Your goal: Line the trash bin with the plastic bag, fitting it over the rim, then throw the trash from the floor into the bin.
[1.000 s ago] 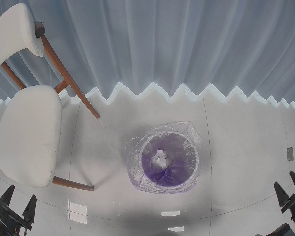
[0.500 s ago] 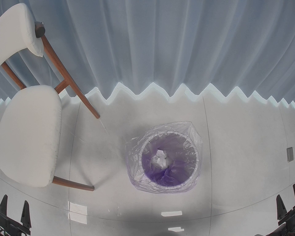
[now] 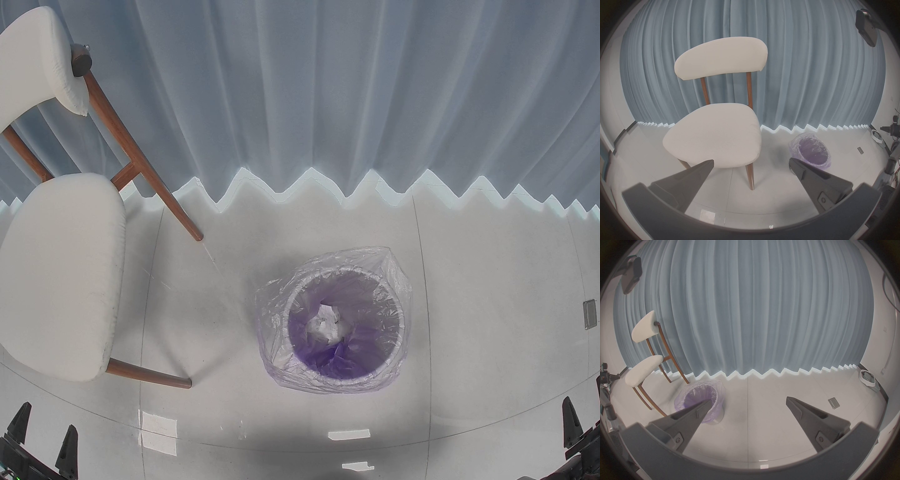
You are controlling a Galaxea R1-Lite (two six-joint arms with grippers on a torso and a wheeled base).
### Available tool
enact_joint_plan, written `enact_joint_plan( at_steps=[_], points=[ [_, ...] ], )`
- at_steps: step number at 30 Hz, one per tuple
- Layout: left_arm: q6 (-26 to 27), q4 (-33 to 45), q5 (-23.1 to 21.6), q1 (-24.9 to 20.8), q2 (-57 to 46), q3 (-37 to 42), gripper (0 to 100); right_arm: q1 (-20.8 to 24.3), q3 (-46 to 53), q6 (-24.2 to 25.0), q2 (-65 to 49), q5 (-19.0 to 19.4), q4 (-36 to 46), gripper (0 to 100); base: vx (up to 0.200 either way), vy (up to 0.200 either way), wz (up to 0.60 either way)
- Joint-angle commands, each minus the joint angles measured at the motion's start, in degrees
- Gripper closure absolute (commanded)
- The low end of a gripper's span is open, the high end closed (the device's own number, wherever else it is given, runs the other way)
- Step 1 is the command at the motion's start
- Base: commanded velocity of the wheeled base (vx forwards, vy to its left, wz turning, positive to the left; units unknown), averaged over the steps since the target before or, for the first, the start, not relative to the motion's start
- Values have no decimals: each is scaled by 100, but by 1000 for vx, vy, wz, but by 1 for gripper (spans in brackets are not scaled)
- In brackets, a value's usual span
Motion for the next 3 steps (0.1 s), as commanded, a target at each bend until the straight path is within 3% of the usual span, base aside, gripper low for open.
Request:
enact_joint_plan(
  at_steps=[1,3],
  points=[
    [-4,-3,7,1,-77,84,0,0,92,2,-57,-2,-4,0,0,0,0],
    [5,-3,7,1,-77,84,0,0,92,2,-49,-2,-4,0,0,0,0]
  ],
)
